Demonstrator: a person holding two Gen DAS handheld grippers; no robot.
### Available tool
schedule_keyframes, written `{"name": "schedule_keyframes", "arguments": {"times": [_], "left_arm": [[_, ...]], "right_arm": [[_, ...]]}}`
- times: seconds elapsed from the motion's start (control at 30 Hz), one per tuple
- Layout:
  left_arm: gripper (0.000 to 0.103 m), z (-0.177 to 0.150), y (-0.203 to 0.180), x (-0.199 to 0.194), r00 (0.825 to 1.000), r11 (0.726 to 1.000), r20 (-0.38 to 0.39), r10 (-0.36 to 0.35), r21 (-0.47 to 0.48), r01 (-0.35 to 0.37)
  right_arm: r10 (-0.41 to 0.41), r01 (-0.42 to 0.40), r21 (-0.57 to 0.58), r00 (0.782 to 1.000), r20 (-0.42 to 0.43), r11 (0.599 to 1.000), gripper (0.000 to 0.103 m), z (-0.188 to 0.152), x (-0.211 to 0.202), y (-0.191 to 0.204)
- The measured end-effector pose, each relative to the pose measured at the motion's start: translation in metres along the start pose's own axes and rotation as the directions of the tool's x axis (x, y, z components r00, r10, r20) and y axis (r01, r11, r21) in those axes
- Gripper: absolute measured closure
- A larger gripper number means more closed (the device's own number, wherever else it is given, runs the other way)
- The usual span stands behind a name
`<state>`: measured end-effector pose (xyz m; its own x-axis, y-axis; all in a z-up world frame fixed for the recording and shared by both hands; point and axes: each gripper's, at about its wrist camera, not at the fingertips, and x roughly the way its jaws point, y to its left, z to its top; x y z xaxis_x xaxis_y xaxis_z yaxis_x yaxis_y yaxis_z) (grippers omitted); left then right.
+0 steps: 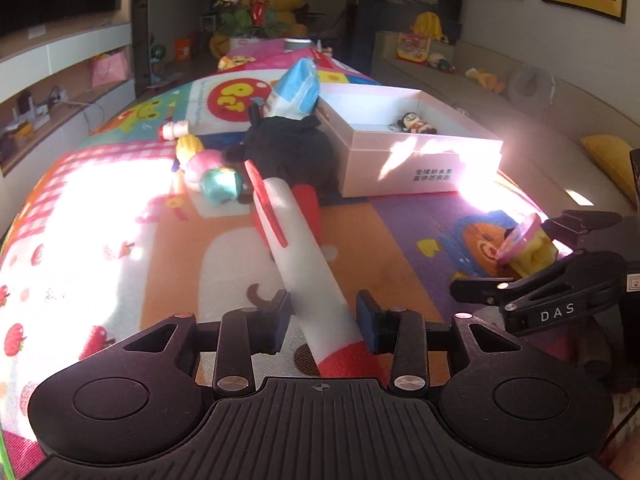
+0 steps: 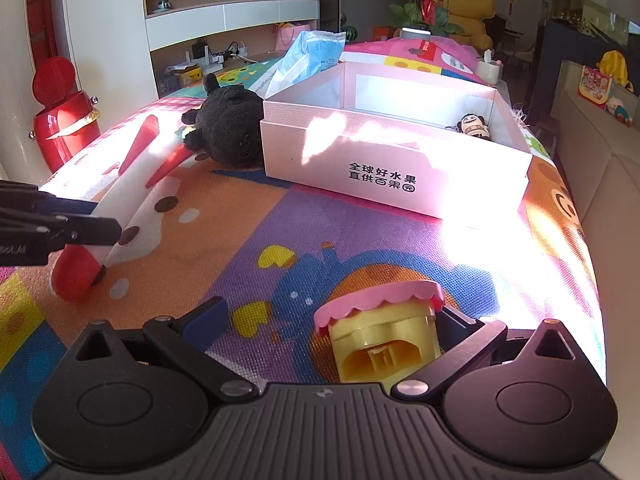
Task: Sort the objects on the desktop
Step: 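Grasp the white-and-red toy stick with the left tool while the right tool holds the cupcake, then carry the stick with the left tool into the pink box while the right tool drops the cupcake there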
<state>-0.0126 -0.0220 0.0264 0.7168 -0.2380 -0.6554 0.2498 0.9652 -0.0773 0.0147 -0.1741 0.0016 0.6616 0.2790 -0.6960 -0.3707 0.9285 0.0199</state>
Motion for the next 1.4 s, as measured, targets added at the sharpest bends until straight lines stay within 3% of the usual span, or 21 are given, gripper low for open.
{"name": "schedule_keyframes", "arguments": {"times": [0.03,0.13,0.3,0.37,0.47,0.5,0.6,0.63,0.67,0.77,0.9,0.97,1.1,1.23,1.4], "left_arm": [[0.059,0.0,-0.002,0.0,1.0,1.0,0.005,0.012,-0.004,-0.012],[0.044,0.007,-0.003,0.012,0.997,0.997,0.017,0.076,-0.025,-0.075],[0.044,0.013,-0.009,0.035,0.996,0.996,0.0,0.086,-0.02,-0.086],[0.048,0.014,-0.011,0.041,0.997,0.997,-0.006,0.078,-0.019,-0.079],[0.068,0.01,-0.016,0.04,0.997,0.997,-0.004,0.074,0.006,-0.074],[0.071,0.008,-0.018,0.037,0.998,0.998,-0.007,0.056,0.019,-0.056],[0.071,0.0,-0.027,0.026,1.0,0.998,-0.022,0.008,0.063,-0.007],[0.071,-0.003,-0.03,0.023,1.0,0.997,-0.027,-0.008,0.076,0.01],[0.071,-0.005,-0.033,0.019,0.999,0.996,-0.031,-0.024,0.084,0.027],[0.069,-0.008,-0.038,0.016,0.998,0.995,-0.038,-0.052,0.088,0.055],[0.054,-0.003,-0.044,0.026,0.999,0.994,-0.045,-0.02,0.108,0.024],[0.052,0.0,-0.05,0.03,0.999,0.991,-0.047,-0.011,0.13,0.017],[0.064,0.001,-0.07,0.03,0.999,0.976,-0.041,0.008,0.217,0.001],[0.067,-0.003,-0.086,0.011,1.0,0.958,-0.012,-0.012,0.285,0.015],[0.068,0.008,-0.097,-0.027,0.996,0.944,0.086,-0.031,0.329,0.001]], "right_arm": [[-0.001,0.001,-0.001,1.0,0.0,1.0,0.0,0.0,0.0,0.0],[-0.004,0.004,-0.002,1.0,0.002,1.0,0.0,0.001,-0.001,0.001],[-0.023,0.024,-0.01,0.999,0.027,1.0,0.0,-0.006,-0.013,-0.001],[-0.025,0.025,-0.013,0.999,0.026,1.0,0.0,-0.01,-0.018,-0.002],[-0.052,0.053,-0.008,0.997,0.057,0.999,0.002,-0.013,-0.025,-0.004],[-0.064,0.064,-0.009,0.996,0.067,0.998,0.005,-0.012,-0.026,-0.004],[-0.066,0.066,0.0,0.996,0.056,0.998,0.032,-0.008,-0.024,-0.008],[-0.068,0.068,0.005,0.997,0.048,0.998,0.046,-0.007,-0.023,-0.01],[-0.065,0.065,0.011,0.997,0.044,0.998,0.05,-0.007,-0.023,-0.011],[-0.06,0.06,0.006,0.997,0.04,0.998,0.05,-0.008,-0.026,-0.011],[-0.055,0.056,-0.029,0.998,0.027,0.998,0.05,-0.01,-0.031,-0.006],[-0.061,0.063,-0.051,0.998,0.026,0.997,0.05,-0.011,-0.034,-0.004],[-0.085,0.087,-0.073,0.996,0.025,0.994,0.05,-0.011,-0.041,-0.003],[-0.099,0.103,-0.072,0.994,0.055,0.992,0.05,-0.009,-0.055,-0.006],[-0.105,0.113,-0.077,0.989,0.103,0.991,0.05,-0.002,-0.082,-0.006]]}}
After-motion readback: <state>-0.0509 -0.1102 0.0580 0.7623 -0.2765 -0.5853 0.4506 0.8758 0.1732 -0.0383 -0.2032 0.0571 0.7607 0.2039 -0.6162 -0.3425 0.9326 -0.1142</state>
